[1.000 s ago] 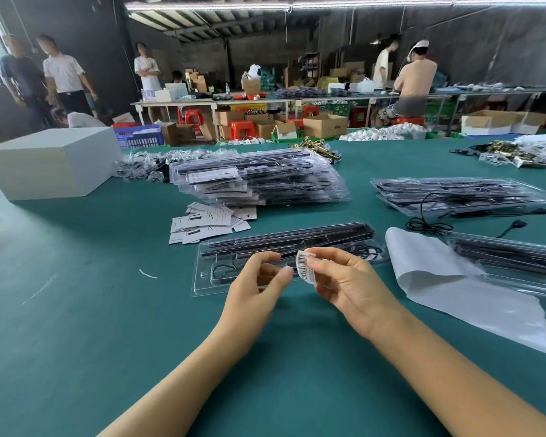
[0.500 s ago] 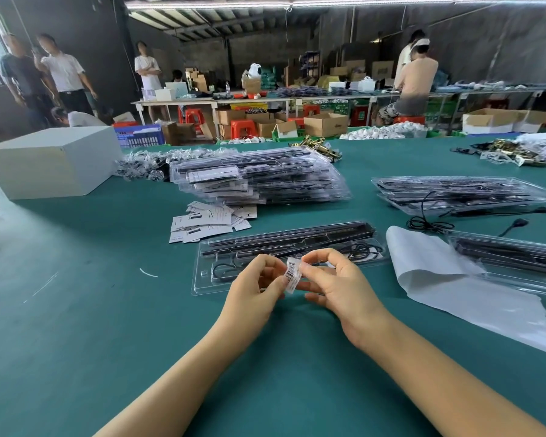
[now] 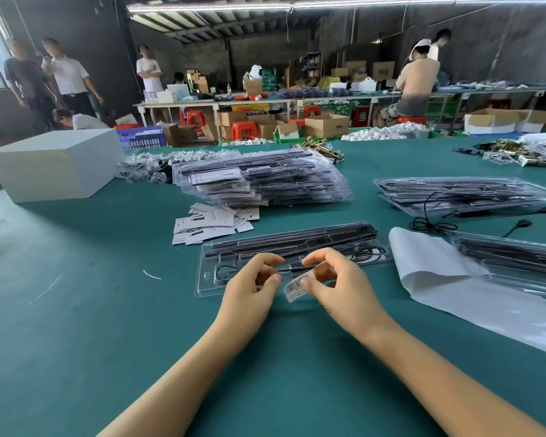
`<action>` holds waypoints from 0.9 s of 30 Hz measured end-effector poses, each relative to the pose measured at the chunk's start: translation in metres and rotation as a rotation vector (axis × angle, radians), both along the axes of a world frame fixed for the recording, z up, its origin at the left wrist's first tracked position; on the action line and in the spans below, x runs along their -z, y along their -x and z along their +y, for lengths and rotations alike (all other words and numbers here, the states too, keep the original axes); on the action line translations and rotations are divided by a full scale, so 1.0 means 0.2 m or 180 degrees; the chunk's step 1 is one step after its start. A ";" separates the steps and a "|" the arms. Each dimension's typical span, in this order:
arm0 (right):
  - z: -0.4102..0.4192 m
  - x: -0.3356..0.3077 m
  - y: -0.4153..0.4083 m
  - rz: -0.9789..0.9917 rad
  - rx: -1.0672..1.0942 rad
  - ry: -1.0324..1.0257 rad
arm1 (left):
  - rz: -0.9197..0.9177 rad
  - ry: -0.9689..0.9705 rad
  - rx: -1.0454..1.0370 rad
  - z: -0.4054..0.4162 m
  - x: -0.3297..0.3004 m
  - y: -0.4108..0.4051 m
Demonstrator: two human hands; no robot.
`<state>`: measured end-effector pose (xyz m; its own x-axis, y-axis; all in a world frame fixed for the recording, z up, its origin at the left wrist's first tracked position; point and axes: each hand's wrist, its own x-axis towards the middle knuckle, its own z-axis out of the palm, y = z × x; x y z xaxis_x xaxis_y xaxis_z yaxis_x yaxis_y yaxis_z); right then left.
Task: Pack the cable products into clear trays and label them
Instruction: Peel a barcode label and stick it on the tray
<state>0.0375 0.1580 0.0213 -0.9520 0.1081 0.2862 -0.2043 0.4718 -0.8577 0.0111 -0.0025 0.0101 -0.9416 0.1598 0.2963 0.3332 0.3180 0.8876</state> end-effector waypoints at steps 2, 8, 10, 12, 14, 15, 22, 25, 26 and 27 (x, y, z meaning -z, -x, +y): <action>0.03 0.00 0.01 0.0020 0.0224 0.0027 | 0.0292 0.0011 -0.0582 -0.03 -0.01 0.02; 0.14 -0.04 0.06 0.0023 0.0917 0.0942 | -0.0424 0.1214 -0.2160 -0.25 -0.04 0.15; 0.17 -0.07 0.07 0.0046 0.1035 0.1189 | -0.0576 0.1602 -0.2055 -0.25 -0.02 0.16; 0.18 -0.10 0.08 0.0076 0.1069 0.1374 | -0.0490 0.1459 -0.1962 -0.25 -0.01 0.16; 0.16 -0.13 0.11 0.0033 0.1020 0.1509 | -0.0424 0.1160 -0.1853 -0.25 0.00 0.16; 0.14 -0.13 0.12 -0.0026 0.0974 0.1515 | -0.0391 0.1068 -0.1788 -0.25 0.00 0.16; -0.13 -0.13 0.29 -0.0376 0.0432 0.0973 | -0.0200 0.1152 -0.1418 -0.24 0.01 0.17; -0.23 -0.10 0.37 -0.0254 0.0453 0.0555 | -0.0111 0.1216 -0.1387 -0.23 0.03 0.18; -0.25 -0.08 0.38 -0.0183 0.0467 0.0425 | -0.0087 0.1164 -0.1372 -0.23 0.03 0.19; -0.26 -0.06 0.38 -0.0115 0.0456 0.0351 | -0.0052 0.1090 -0.1351 -0.23 0.03 0.19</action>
